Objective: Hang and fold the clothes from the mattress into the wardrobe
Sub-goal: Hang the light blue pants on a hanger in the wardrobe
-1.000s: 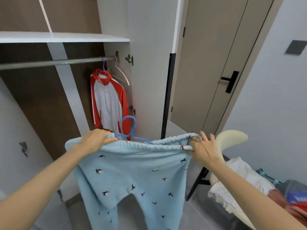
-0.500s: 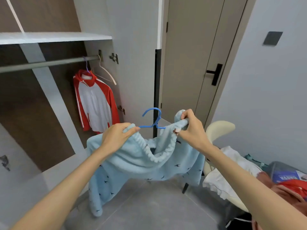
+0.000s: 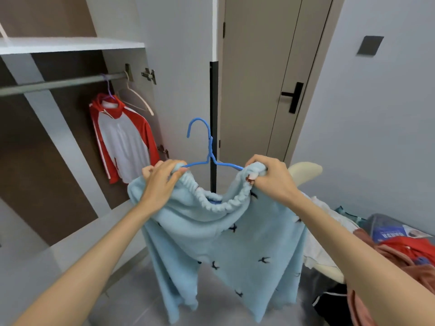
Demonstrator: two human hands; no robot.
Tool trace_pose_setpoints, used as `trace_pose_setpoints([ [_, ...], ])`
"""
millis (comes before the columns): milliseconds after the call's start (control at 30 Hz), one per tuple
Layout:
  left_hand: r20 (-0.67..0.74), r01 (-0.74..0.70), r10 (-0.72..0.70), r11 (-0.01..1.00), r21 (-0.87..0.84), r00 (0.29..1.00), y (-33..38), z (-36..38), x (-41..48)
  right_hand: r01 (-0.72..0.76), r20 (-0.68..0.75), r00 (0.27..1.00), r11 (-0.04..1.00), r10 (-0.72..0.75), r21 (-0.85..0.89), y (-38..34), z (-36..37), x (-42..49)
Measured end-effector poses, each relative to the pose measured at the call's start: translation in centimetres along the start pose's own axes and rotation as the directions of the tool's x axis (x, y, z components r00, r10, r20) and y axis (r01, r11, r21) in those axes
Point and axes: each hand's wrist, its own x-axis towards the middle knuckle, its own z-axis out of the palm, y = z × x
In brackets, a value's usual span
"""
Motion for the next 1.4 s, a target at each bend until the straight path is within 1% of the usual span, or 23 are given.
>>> trace_pose_setpoints([
  [67, -0.079, 0.024, -0.020, 0.998, 0.053, 0.997, -1.5, -1.2, 0.0, -0.027, -0.054, 0.998, 0.999, 0.029, 0.038, -0.6, -0.6, 0.3],
  [133, -0.097, 0.052, -0.046, 0.997, 0.054, 0.994, -3.2, -2.5, 0.1, -0.042, -0.089, 0.995, 0.996, 0.049, 0.081, -0.9, -1.1, 0.6],
  [167, -0.066, 0.060, -0.056, 0.997, 0.053, 0.996, -4.0, -3.2, 0.3, -0.045, -0.099, 0.994, 0.995, 0.054, 0.089, -0.9, -1.1, 0.6],
  [267, 0.089, 0.098, -0.104, 0.993, 0.066, 0.991, -4.6, -4.3, 0.6, -0.046, -0.129, 0.990, 0.996, 0.056, 0.083, -1.1, -0.5, 0.6],
  [300, 0.102, 0.095, -0.105, 0.991, 0.099, 0.989, -4.1, -4.3, 0.7, -0.044, -0.137, 0.989, 0.996, 0.055, 0.084, -1.2, -0.1, 0.6],
  [367, 0.114, 0.026, -0.049, 0.981, 0.193, 0.992, -2.4, -3.8, 0.7, -0.032, -0.143, 0.989, 0.995, 0.045, 0.091, -1.4, 0.6, 0.6],
  [433, 0.133, -0.083, 0.050, 0.964, 0.253, 0.990, -0.1, -3.0, 0.8, -0.010, -0.144, 0.989, 0.995, 0.023, 0.096, -1.7, 1.0, 0.7],
  [500, 0.088, -0.120, 0.101, 0.960, 0.252, 0.991, 1.6, -2.7, 1.2, 0.018, -0.127, 0.992, 0.994, -0.004, 0.108, -1.7, 1.1, 0.9],
  [567, 0.030, -0.145, 0.143, 0.944, 0.295, 0.989, 2.3, -2.8, 1.7, 0.052, -0.089, 0.995, 0.994, -0.043, 0.097, -1.5, 0.7, 1.0],
  [600, 0.025, -0.165, 0.166, 0.928, 0.334, 0.986, 2.3, -2.9, 1.9, 0.072, -0.071, 0.995, 0.996, -0.069, 0.044, -1.3, 0.5, 1.1],
  [633, 0.028, -0.181, 0.183, 0.915, 0.361, 0.983, 2.1, -3.0, 2.0, 0.100, -0.063, 0.992, 0.992, -0.105, -0.070, -1.0, 0.2, 1.1],
  [700, 0.036, -0.201, 0.203, 0.903, 0.381, 0.979, 1.8, -2.9, 2.2, 0.173, -0.061, 0.976, 0.916, -0.209, -0.363, -0.5, -0.3, 1.1],
  [733, 0.039, -0.205, 0.207, 0.901, 0.381, 0.978, 1.6, -2.8, 2.3, 0.200, -0.056, 0.966, 0.870, -0.251, -0.450, -0.2, -0.7, 1.2],
  [833, 0.032, -0.203, 0.205, 0.913, 0.353, 0.978, 1.1, -2.5, 2.3, 0.199, -0.041, 0.963, 0.799, -0.268, -0.567, 1.0, -2.0, 1.5],
  [900, 0.009, -0.183, 0.191, 0.928, 0.325, 0.982, 0.7, -2.5, 2.2, 0.203, -0.022, 0.964, 0.782, -0.266, -0.589, 2.1, -2.6, 1.6],
  [967, 0.014, -0.218, 0.227, 0.914, 0.342, 0.974, 0.6, -2.3, 2.0, 0.187, -0.040, 0.967, 0.808, -0.252, -0.558, 3.1, -2.6, 1.5],
  [1033, 0.034, -0.255, 0.258, 0.913, 0.320, 0.966, 0.7, -2.0, 1.7, 0.151, -0.090, 0.973, 0.876, -0.215, -0.458, 3.7, -2.2, 1.4],
  [1100, 0.059, -0.245, 0.238, 0.933, 0.264, 0.969, 1.0, -1.8, 1.5, 0.174, -0.117, 0.967, 0.920, -0.227, -0.350, 4.0, -2.0, 1.3],
  [1200, 0.162, -0.196, 0.164, 0.958, 0.211, 0.973, 1.3, -1.9, 1.3, 0.248, -0.113, 0.952, 0.933, -0.285, -0.262, 3.6, -2.2, 1.6],
  [1300, 0.235, -0.152, 0.094, 0.958, 0.244, 0.967, 1.5, -2.1, 0.9, 0.311, -0.079, 0.939, 0.926, -0.334, -0.213, 2.9, -2.4, 2.0],
  [1367, 0.239, -0.098, 0.032, 0.958, 0.268, 0.971, 2.3, -1.8, 0.8, 0.367, -0.005, 0.926, 0.903, -0.377, -0.223, 2.3, -1.8, 2.1],
  [1400, 0.236, -0.051, -0.004, 0.973, 0.226, 0.972, 2.8, -1.4, 0.8, 0.382, 0.045, 0.923, 0.894, -0.382, -0.233, 2.1, -1.3, 2.2],
])
